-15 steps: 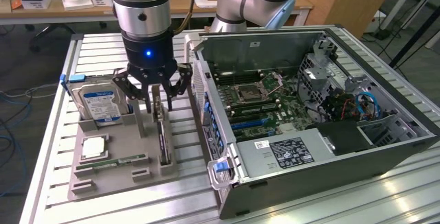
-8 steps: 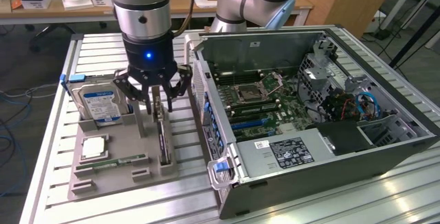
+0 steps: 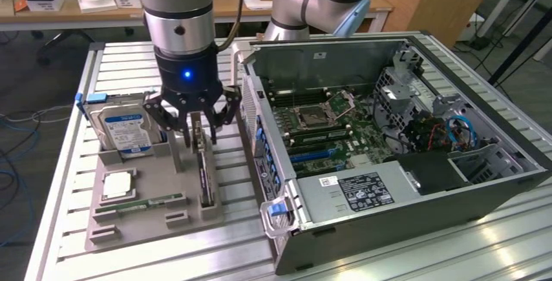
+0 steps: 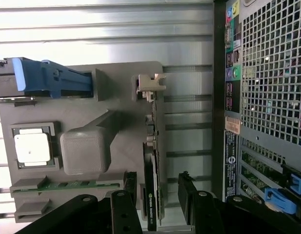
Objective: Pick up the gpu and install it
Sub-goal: 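Pick up the gpu and move the gpu toward the slot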
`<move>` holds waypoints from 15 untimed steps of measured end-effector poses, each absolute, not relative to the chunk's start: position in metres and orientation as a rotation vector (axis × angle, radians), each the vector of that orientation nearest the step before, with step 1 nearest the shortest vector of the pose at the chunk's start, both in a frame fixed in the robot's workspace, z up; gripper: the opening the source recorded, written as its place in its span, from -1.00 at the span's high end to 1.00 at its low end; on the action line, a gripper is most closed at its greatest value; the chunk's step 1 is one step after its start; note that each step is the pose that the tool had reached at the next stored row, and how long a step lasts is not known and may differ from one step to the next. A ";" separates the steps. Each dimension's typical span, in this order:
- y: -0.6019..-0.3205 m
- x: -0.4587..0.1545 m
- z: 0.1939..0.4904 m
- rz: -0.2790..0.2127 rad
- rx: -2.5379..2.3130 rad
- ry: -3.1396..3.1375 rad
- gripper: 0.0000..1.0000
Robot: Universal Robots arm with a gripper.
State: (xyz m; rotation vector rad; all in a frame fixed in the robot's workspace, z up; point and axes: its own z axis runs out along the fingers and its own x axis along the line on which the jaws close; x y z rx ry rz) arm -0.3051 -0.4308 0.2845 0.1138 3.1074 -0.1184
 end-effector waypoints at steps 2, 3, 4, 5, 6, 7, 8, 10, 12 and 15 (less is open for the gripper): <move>-0.432 -0.305 0.283 -0.122 0.114 3.107 0.06; -0.433 -0.305 0.283 -0.125 0.114 3.107 0.06; -0.433 -0.305 0.282 -0.127 0.114 3.107 0.06; -0.434 -0.305 0.282 -0.130 0.114 3.107 0.06; -0.434 -0.305 0.281 -0.132 0.114 3.107 0.06; -0.435 -0.305 0.281 -0.134 0.114 3.106 0.06; -0.436 -0.305 0.280 -0.137 0.114 3.106 0.06; -0.437 -0.305 0.279 -0.142 0.114 3.106 0.06; -0.438 -0.305 0.278 -0.148 0.114 3.106 0.06; -0.439 -0.305 0.277 -0.157 0.113 3.105 0.06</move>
